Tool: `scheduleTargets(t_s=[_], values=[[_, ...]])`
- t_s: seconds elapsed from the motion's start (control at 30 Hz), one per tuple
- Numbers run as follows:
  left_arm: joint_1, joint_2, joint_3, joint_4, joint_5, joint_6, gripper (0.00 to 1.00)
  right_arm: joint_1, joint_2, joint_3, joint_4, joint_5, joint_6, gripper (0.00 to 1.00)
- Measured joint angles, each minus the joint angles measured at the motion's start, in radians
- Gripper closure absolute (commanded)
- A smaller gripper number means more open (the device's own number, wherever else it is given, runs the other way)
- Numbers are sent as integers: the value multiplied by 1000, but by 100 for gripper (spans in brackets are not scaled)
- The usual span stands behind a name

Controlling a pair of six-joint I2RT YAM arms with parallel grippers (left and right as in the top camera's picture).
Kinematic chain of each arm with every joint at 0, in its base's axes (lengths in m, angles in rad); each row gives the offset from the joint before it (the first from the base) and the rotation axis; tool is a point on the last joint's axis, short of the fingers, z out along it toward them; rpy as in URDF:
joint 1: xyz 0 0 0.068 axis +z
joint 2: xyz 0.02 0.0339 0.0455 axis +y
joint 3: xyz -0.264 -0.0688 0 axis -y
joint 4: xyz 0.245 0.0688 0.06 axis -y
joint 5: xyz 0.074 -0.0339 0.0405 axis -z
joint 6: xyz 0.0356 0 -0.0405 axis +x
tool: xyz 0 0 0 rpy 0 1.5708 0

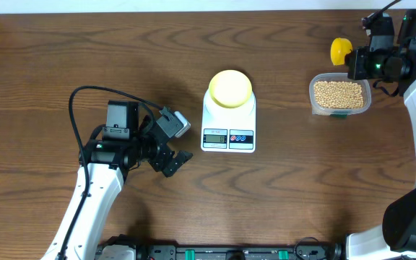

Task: Scoop item into bowl and weigh 50g on scale

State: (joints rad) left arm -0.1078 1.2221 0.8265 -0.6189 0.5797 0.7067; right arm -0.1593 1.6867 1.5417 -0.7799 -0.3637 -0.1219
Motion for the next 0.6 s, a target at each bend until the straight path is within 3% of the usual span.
scheduleTargets(t_s=[0.6], values=[[0,0,0,11,-2,1,2,0,0,0,-17,0,0,99]])
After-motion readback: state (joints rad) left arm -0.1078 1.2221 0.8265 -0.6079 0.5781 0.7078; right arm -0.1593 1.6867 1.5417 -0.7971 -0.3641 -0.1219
